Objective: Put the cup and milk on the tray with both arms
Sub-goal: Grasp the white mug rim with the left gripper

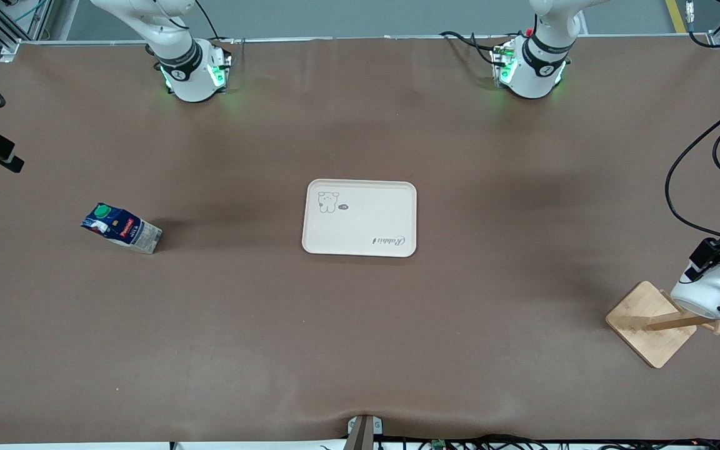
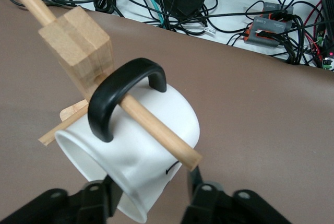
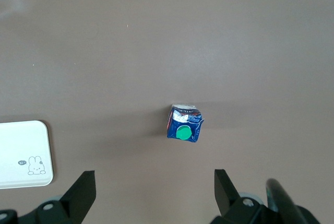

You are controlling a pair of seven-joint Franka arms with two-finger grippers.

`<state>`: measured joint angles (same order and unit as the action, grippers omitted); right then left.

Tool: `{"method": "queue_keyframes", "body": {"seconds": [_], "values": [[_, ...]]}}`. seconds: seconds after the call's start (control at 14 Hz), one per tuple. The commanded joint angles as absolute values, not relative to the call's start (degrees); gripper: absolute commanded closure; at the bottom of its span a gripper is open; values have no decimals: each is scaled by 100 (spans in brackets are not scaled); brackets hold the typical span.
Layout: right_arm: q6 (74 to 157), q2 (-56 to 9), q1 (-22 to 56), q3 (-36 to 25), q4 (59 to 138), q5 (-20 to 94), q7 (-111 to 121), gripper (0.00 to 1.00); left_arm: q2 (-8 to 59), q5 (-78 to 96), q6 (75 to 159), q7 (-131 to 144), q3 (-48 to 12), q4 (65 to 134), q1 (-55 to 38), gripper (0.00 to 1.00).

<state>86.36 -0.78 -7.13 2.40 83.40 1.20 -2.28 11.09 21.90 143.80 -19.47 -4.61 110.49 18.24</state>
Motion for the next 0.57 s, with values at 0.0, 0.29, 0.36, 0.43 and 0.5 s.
{"method": "queue_keyframes", "body": {"seconds": [0.0,0.29,0.36,0.43,0.5], "values": [[8543,-123,-826,308,8209,97,-158,0,1169,2303,14388,-2275,-483,10960,1916,68],[8604,-141,-835,308,8209,79,-167,0,1151,2303,14344,-2443,-483,10960,1934,100],[8622,-141,-835,308,8209,70,-176,0,1151,2294,14335,-2443,-483,10951,1925,100],[8700,-141,-835,308,8209,79,-176,0,1117,2294,14326,-2435,-501,10942,1916,100],[8814,-149,-835,308,8209,79,-176,0,1090,2294,14309,-2408,-518,10942,1899,100]]}}
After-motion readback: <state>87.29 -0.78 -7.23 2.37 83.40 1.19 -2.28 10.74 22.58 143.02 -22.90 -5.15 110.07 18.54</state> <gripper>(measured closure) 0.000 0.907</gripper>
